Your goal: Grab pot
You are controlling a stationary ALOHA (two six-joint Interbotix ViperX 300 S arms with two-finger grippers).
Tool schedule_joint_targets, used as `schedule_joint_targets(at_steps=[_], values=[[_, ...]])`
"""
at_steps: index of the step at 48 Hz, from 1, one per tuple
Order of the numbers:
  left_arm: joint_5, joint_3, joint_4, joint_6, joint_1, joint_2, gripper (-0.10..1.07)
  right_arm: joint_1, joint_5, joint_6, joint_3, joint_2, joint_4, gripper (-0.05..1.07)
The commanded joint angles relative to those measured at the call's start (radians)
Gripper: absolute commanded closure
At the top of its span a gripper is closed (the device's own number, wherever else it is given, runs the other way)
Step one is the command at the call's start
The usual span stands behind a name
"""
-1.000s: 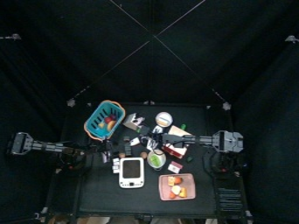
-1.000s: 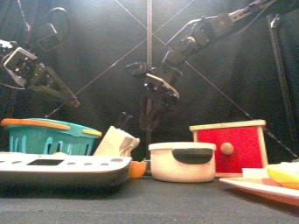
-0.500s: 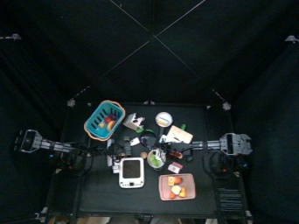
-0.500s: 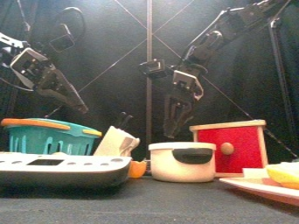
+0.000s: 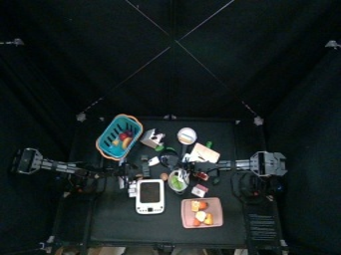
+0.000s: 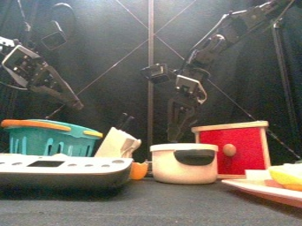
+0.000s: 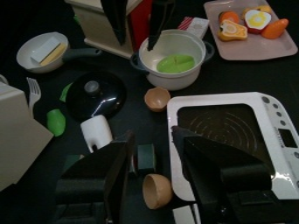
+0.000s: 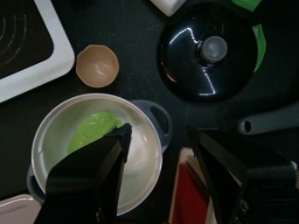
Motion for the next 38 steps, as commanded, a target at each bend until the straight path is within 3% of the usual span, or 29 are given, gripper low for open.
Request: schedule_joint_targets(at_steps=[1, 22, 38], values=[[-0.009, -0.011, 0.003, 0.0, 0.008, -0.002, 0.18, 0.0, -0.006, 0.0, -0.011, -0.006, 0.002, 0.15], [-0.011, -0.003, 0.002, -0.002, 0.015, -0.002, 0.18, -0.009, -0.012, -0.002, -0.026, 0.069, 0.002, 0.16], [-0.009, 0.0, 0.002, -0.002, 0.018, -0.002, 0.18, -0.002, -0.017, 0.003, -0.026, 0.074, 0.002, 0.16]])
